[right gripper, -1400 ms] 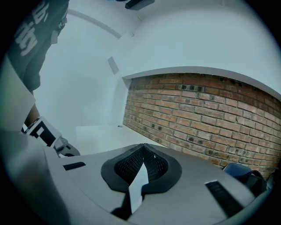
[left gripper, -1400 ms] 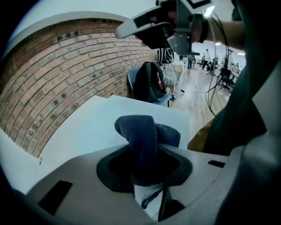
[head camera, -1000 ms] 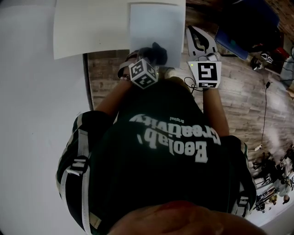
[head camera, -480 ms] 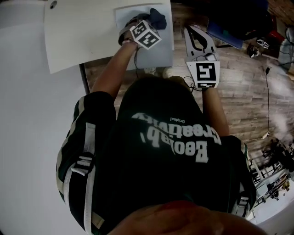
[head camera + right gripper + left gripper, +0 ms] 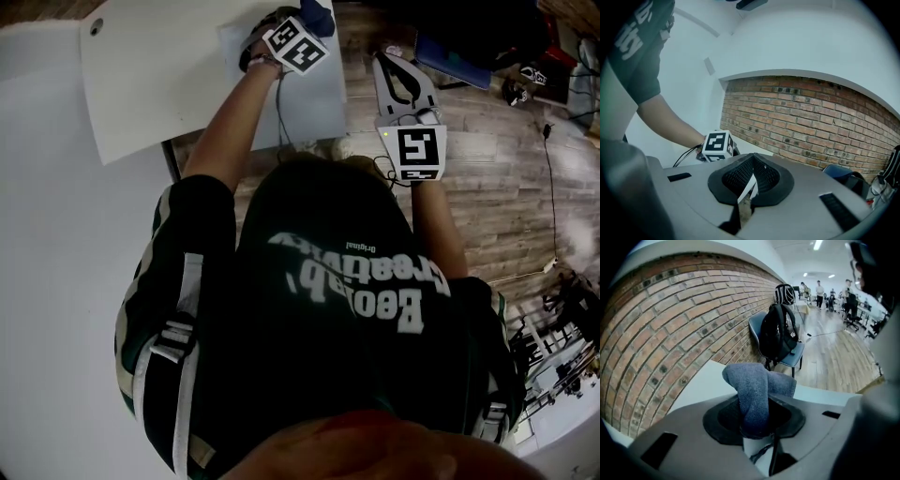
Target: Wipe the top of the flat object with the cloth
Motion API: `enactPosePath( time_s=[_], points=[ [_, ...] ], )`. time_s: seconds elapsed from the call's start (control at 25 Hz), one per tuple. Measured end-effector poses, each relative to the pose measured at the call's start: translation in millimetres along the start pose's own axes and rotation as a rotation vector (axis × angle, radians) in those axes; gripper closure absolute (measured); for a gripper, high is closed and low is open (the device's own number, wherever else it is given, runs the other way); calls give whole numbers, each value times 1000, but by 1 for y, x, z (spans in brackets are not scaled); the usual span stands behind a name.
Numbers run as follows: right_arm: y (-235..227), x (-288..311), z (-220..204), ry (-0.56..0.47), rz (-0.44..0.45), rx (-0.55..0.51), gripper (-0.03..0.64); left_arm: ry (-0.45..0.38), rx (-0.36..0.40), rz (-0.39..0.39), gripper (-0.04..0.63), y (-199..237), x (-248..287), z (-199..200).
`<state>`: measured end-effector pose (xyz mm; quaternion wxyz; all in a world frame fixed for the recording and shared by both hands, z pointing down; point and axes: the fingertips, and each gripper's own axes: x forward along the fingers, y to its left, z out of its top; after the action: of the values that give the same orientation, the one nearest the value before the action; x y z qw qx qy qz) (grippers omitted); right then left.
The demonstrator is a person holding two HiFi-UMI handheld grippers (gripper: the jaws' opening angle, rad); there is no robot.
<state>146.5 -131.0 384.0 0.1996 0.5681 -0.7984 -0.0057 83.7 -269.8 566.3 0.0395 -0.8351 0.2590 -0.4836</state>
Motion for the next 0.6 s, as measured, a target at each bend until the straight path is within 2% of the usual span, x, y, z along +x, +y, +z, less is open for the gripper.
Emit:
enactPosePath(
  time_s=[0.24,0.48,0.6],
  points=[
    [-6,3,1,-10,2,6,621,-26,12,-55,479,-46,-32,-21],
    [-6,7,5,-25,35,2,621,-25,0,-171,479,-107,-74,-45],
    [-5,6,4,-27,45,3,621,-20,8,-254,479,-140,-94,-57]
  ],
)
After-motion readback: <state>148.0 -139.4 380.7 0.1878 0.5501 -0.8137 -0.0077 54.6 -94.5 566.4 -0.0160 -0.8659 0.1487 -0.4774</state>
